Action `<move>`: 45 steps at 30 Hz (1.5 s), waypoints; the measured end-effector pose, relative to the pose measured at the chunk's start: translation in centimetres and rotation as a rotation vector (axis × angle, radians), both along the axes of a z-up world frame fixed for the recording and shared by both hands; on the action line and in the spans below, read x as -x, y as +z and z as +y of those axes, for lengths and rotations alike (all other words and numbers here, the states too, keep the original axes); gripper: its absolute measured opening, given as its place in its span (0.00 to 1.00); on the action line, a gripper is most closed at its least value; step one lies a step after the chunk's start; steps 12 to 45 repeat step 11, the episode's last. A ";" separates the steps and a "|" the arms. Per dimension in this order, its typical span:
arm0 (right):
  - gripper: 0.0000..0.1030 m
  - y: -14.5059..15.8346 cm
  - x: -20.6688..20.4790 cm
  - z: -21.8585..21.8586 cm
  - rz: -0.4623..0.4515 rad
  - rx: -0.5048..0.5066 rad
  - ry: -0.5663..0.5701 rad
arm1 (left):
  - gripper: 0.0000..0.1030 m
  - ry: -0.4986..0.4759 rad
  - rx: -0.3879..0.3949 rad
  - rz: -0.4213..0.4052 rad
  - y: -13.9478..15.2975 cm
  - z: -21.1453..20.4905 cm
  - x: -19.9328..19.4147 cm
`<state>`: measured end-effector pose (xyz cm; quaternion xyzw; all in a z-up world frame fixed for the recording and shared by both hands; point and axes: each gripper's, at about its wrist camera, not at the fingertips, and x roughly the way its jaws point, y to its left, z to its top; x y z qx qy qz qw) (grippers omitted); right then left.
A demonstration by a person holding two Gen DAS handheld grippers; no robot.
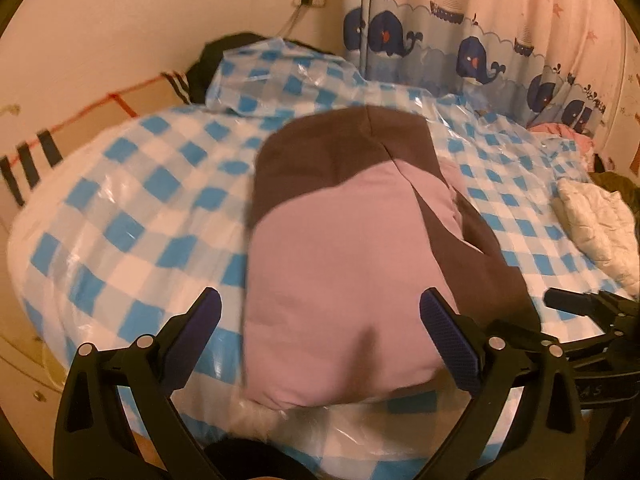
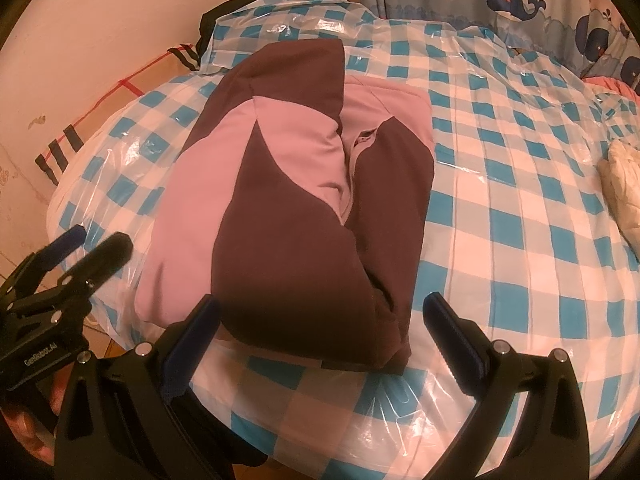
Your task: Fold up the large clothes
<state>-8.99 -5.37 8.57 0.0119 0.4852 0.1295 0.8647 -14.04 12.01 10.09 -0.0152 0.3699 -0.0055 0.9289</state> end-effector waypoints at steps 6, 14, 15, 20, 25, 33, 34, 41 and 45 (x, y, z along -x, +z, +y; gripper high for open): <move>0.95 0.6 0.4 -0.4 -0.010 -0.014 -0.004 | 0.93 0.027 -0.093 0.053 -0.5 -0.7 -0.8; 0.95 1.2 1.1 -0.8 -0.014 -0.020 0.000 | 0.93 0.019 -0.088 0.055 -0.4 -1.0 -0.4; 0.95 1.2 1.1 -0.8 -0.014 -0.020 0.000 | 0.93 0.019 -0.088 0.055 -0.4 -1.0 -0.4; 0.95 1.2 1.1 -0.8 -0.014 -0.020 0.000 | 0.93 0.019 -0.088 0.055 -0.4 -1.0 -0.4; 0.95 1.2 1.1 -0.8 -0.014 -0.020 0.000 | 0.93 0.019 -0.088 0.055 -0.4 -1.0 -0.4; 0.95 1.2 1.1 -0.8 -0.014 -0.020 0.000 | 0.93 0.019 -0.088 0.055 -0.4 -1.0 -0.4; 0.95 1.2 1.1 -0.8 -0.014 -0.020 0.000 | 0.93 0.019 -0.088 0.055 -0.4 -1.0 -0.4; 0.95 1.2 1.1 -0.8 -0.014 -0.020 0.000 | 0.93 0.019 -0.088 0.055 -0.4 -1.0 -0.4; 0.95 1.2 1.1 -0.8 -0.014 -0.020 0.000 | 0.93 0.019 -0.088 0.055 -0.4 -1.0 -0.4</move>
